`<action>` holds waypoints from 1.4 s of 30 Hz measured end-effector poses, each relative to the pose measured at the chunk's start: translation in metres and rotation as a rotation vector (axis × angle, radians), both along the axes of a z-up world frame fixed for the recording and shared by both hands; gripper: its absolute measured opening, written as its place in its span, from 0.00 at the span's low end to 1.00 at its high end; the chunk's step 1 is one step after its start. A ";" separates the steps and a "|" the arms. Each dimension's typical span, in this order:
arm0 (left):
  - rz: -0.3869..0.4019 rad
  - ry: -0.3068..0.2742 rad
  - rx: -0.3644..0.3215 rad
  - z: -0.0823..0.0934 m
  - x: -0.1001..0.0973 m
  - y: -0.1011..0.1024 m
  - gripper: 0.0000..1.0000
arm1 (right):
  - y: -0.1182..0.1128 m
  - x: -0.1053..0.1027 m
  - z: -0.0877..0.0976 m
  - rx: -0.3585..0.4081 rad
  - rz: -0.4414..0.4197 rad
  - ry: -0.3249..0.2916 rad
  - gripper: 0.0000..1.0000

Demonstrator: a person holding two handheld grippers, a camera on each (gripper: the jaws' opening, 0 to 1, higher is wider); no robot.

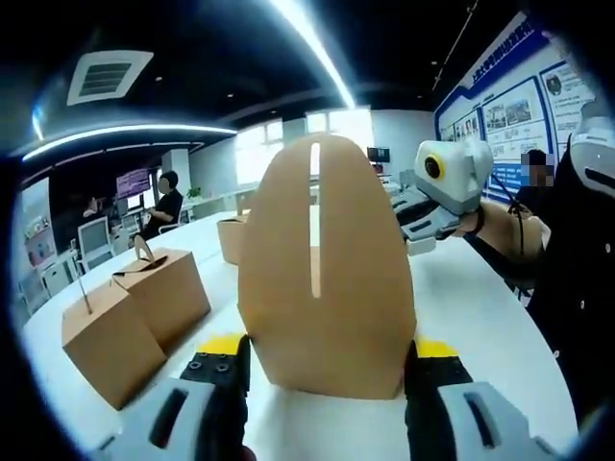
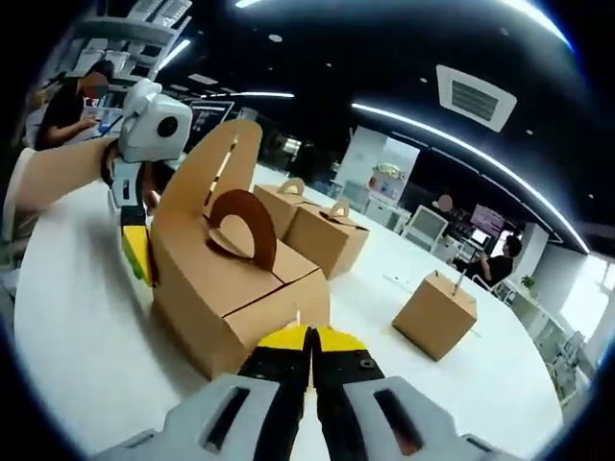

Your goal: Pick up one paper box from the group, open the paper box, and remove the item inside

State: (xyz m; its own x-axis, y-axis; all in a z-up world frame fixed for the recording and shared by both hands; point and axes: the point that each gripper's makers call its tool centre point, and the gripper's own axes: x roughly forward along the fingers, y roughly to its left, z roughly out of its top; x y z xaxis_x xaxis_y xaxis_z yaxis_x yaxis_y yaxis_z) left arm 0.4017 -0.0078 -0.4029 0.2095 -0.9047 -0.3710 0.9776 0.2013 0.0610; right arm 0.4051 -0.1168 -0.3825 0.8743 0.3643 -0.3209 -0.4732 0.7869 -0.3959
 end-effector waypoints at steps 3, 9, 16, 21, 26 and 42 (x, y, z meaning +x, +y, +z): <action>0.002 0.003 0.001 0.000 0.000 0.000 0.65 | -0.001 0.001 0.002 0.001 0.000 -0.002 0.03; 0.013 -0.001 0.011 0.000 -0.001 0.002 0.64 | -0.007 -0.002 0.020 0.014 -0.003 -0.052 0.04; 0.041 -0.012 0.007 0.019 -0.008 0.013 0.65 | 0.008 -0.014 0.057 0.049 0.042 -0.144 0.09; 0.108 -0.057 -0.011 0.040 -0.016 0.027 0.64 | 0.016 -0.021 0.071 0.043 0.065 -0.180 0.10; 0.131 -0.147 -0.060 0.087 -0.046 0.015 0.63 | 0.018 -0.019 0.072 0.018 0.074 -0.187 0.10; 0.268 -0.216 -0.043 0.135 -0.063 -0.053 0.22 | 0.013 -0.015 0.080 0.075 0.076 -0.180 0.10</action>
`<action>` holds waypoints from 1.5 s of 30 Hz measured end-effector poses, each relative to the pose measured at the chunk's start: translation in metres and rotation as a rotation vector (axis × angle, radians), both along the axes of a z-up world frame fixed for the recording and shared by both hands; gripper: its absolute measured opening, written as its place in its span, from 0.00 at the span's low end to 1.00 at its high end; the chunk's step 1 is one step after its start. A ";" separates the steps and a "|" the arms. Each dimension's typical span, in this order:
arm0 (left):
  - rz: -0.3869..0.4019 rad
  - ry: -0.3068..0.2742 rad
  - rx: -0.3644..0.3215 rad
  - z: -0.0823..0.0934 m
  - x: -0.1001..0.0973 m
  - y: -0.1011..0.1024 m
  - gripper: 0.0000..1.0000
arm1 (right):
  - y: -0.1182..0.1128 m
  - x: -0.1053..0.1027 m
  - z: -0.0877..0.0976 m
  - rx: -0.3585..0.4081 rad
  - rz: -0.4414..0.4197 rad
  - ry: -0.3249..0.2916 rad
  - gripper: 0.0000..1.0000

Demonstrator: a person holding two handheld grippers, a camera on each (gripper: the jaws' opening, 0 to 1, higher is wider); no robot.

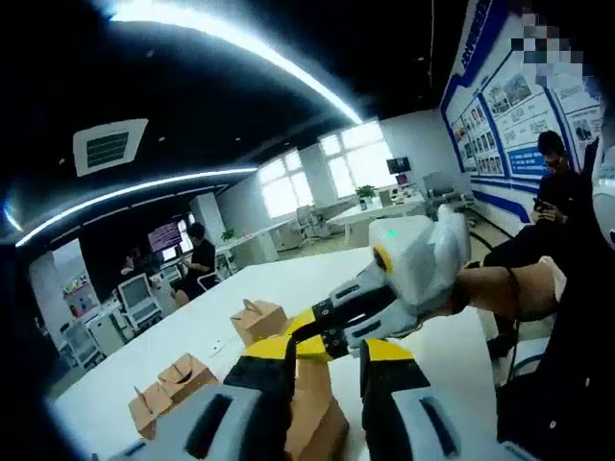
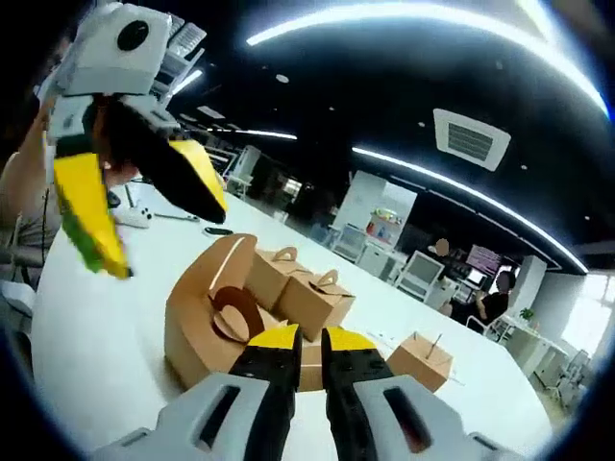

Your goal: Pick up one paper box from the group, open the paper box, and remove the item inside

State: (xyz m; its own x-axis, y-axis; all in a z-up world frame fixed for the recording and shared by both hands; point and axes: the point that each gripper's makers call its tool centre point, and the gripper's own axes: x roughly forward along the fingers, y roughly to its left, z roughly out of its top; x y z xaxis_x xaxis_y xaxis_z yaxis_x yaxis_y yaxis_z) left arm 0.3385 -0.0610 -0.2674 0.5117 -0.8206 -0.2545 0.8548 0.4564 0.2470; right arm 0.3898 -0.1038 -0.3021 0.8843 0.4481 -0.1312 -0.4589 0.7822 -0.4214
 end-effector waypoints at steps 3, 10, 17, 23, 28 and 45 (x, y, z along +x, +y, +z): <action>0.057 0.023 0.020 -0.007 0.010 0.003 0.18 | 0.001 0.003 -0.001 0.003 0.000 0.006 0.10; 0.221 -0.015 0.108 -0.019 0.040 0.026 0.17 | 0.002 0.014 -0.010 -0.016 0.014 0.045 0.10; 0.300 -0.061 0.157 -0.020 0.045 0.052 0.16 | -0.010 0.017 -0.025 -0.017 -0.004 0.072 0.10; 0.376 -0.079 0.211 -0.035 0.051 0.079 0.16 | -0.013 0.018 -0.033 -0.018 -0.009 0.079 0.10; 0.385 0.000 0.220 -0.063 0.059 0.094 0.16 | -0.015 0.017 -0.041 -0.015 -0.015 0.082 0.10; 0.345 0.206 -0.028 -0.083 0.067 0.101 0.16 | -0.018 0.018 -0.057 0.019 -0.027 0.101 0.09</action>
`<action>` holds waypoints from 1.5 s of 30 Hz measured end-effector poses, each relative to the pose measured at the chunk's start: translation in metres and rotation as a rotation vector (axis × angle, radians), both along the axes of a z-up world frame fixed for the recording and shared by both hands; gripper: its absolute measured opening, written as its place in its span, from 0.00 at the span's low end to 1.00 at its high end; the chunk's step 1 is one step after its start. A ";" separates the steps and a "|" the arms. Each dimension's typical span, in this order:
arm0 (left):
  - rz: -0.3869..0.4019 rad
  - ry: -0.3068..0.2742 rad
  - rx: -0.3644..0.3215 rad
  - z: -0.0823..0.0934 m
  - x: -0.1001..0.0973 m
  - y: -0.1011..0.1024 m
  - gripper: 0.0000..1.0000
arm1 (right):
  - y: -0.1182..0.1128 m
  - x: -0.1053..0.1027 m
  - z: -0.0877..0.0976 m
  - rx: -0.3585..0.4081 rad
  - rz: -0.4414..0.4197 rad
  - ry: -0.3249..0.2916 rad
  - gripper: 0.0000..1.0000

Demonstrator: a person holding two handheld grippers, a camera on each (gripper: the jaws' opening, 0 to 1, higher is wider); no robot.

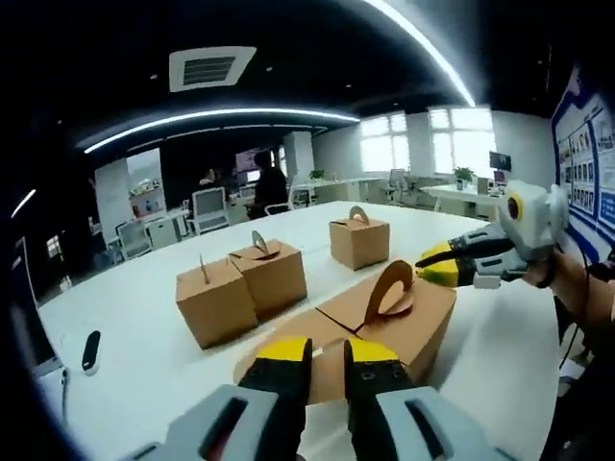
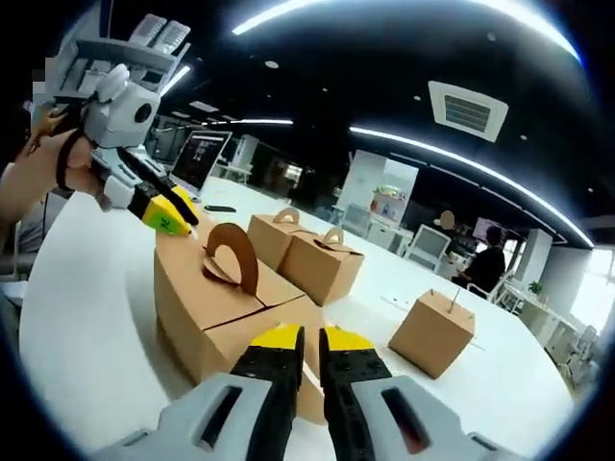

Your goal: Pick up one paper box from the group, open the paper box, and remove the item inside

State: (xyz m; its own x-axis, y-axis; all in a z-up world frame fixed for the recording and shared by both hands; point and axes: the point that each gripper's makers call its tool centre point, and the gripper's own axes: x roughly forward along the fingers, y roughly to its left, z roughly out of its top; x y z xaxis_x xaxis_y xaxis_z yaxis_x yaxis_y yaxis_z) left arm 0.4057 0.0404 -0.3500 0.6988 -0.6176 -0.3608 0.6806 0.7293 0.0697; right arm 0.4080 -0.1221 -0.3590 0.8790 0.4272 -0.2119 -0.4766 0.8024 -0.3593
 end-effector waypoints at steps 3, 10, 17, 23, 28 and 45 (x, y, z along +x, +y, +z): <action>0.073 -0.063 0.023 0.012 0.012 0.010 0.16 | -0.002 0.000 0.000 -0.003 -0.006 0.000 0.09; 0.082 -0.063 0.120 -0.004 0.019 0.010 0.09 | -0.002 0.000 0.000 -0.013 -0.007 -0.001 0.09; 0.049 -0.028 0.167 -0.022 0.015 0.008 0.09 | -0.001 -0.001 -0.006 -0.019 -0.004 0.009 0.08; 0.037 -0.016 0.180 -0.033 0.014 0.001 0.09 | 0.001 -0.001 -0.009 -0.025 0.002 0.016 0.06; 0.031 -0.009 0.182 -0.035 0.014 -0.006 0.08 | 0.006 -0.002 -0.015 -0.033 0.009 0.031 0.05; 0.035 0.008 0.166 -0.039 0.003 -0.007 0.09 | 0.005 -0.003 -0.015 -0.045 0.010 0.034 0.05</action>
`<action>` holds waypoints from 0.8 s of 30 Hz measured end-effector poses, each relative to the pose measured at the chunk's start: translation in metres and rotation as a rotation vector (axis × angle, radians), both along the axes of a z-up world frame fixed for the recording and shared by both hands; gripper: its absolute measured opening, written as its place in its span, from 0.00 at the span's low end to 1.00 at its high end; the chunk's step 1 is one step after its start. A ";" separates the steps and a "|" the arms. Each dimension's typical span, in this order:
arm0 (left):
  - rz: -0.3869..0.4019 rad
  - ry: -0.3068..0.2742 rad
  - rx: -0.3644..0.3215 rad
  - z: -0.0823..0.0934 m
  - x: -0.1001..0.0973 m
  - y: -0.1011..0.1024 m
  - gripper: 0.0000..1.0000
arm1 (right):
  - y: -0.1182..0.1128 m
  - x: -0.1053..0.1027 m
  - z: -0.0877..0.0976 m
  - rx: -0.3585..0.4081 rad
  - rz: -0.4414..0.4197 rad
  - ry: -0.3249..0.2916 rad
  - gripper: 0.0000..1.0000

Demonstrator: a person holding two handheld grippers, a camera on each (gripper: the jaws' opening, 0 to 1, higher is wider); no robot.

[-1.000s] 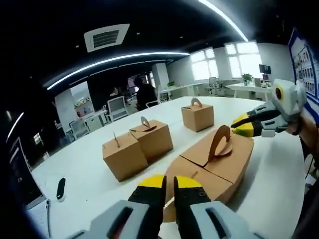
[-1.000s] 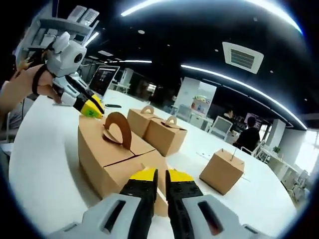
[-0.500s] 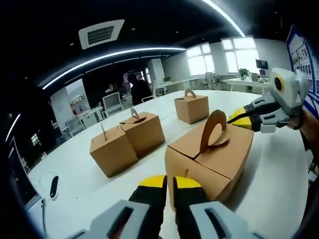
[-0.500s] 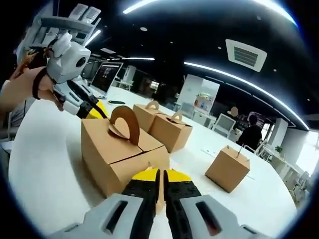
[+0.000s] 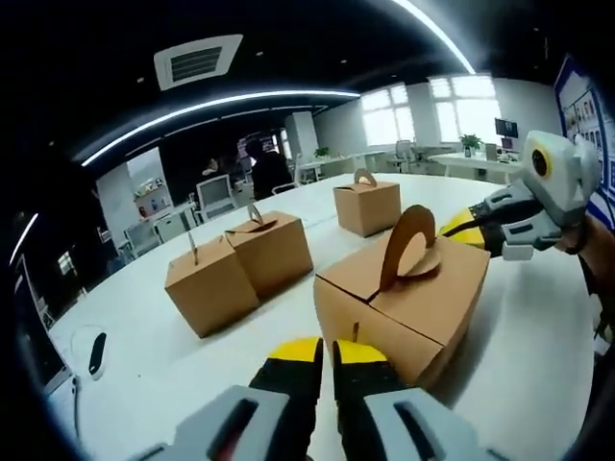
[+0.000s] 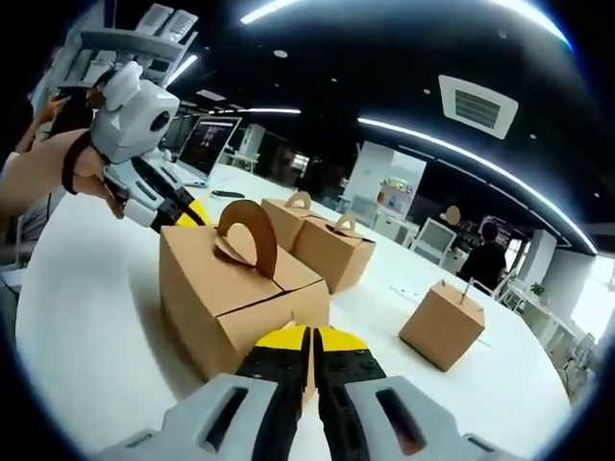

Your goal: Pick up one paper box from the group, open the paper box, and remove the item inside

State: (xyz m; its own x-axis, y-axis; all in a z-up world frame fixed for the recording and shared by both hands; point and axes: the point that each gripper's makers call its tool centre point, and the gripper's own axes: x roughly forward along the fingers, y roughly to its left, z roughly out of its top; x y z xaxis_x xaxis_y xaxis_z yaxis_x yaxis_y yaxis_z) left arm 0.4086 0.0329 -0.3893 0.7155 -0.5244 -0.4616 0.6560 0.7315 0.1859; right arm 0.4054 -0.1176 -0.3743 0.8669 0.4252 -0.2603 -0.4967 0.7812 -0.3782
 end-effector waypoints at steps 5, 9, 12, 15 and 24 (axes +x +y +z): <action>-0.012 0.007 -0.013 0.013 -0.010 0.013 0.19 | -0.012 -0.004 0.016 0.039 -0.008 -0.008 0.06; -0.040 0.018 -0.064 0.030 -0.026 0.019 0.27 | -0.015 -0.013 0.029 0.097 0.018 0.003 0.10; -0.050 0.015 -0.089 0.042 -0.034 0.022 0.31 | -0.016 -0.022 0.042 0.145 0.038 0.008 0.11; -0.066 0.008 -0.100 0.052 -0.040 0.026 0.32 | -0.009 -0.040 0.052 0.182 0.088 0.031 0.12; -0.123 0.008 -0.088 0.060 -0.073 0.033 0.34 | -0.010 -0.088 0.056 0.239 0.200 0.123 0.18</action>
State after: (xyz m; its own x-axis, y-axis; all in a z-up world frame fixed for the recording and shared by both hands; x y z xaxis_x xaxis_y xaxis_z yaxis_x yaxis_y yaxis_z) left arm 0.3352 0.0663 -0.3291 0.6399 -0.6465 -0.4153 0.7428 0.6589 0.1187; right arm 0.3175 -0.1272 -0.3179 0.7285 0.6453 -0.2299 -0.6796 0.7231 -0.1239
